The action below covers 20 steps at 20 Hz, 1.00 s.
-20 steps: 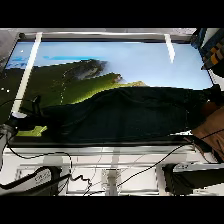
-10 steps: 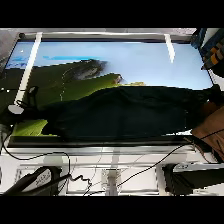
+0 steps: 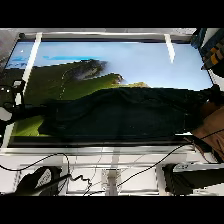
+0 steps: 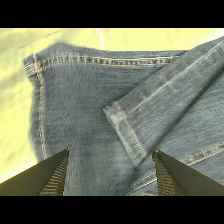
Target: Fold the clothes and pants, and hang the long-sleeved shirts on hangers.
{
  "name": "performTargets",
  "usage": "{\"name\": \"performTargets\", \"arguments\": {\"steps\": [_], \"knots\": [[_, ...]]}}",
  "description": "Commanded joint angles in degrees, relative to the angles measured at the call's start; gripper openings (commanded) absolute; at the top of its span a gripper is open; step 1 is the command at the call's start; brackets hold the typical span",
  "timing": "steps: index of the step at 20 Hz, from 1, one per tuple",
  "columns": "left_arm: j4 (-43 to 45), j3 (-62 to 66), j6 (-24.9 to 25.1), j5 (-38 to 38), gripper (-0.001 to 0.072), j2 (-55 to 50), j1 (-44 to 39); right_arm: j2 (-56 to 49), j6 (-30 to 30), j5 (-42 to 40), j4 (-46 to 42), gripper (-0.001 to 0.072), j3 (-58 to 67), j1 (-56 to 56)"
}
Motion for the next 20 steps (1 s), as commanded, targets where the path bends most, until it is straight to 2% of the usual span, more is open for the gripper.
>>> {"name": "performTargets", "arguments": {"steps": [1,4,10,13,15,17,20], "knots": [[0.3,0.0,-3.8,0.2,0.0588,-2.5,0.0,0.0,0.0,0.7,0.0,0.0073,0.0,0.0],[-3.5,0.0,-3.6,0.2,0.0584,-9.4,0.0,0.0,0.0,1.0,0.0,0.0073,0.0,0.0],[-19.9,0.1,3.5,7.5,0.0583,-21.8,0.0,0.0,0.0,1.0,-0.9,0.0073,0.0,0.0],[-21.6,0.1,4.5,7.6,0.0578,-24.7,-0.2,0.0,0.0,1.0,-1.2,0.0073,0.0,0.0],[-21.8,0.1,4.5,8.3,0.0424,-25.2,-0.3,0.0,0.0,1.0,-1.2,0.0072,0.0,0.0],[-22.1,0.1,4.5,10.7,0.0400,-25.2,-0.5,0.0,0.0,1.0,-1.2,0.0073,0.0,0.0],[-22.4,0.1,4.5,14.5,0.0199,-25.2,-1.8,0.0,0.0,1.0,-1.2,0.0072,0.0,0.0]]}}
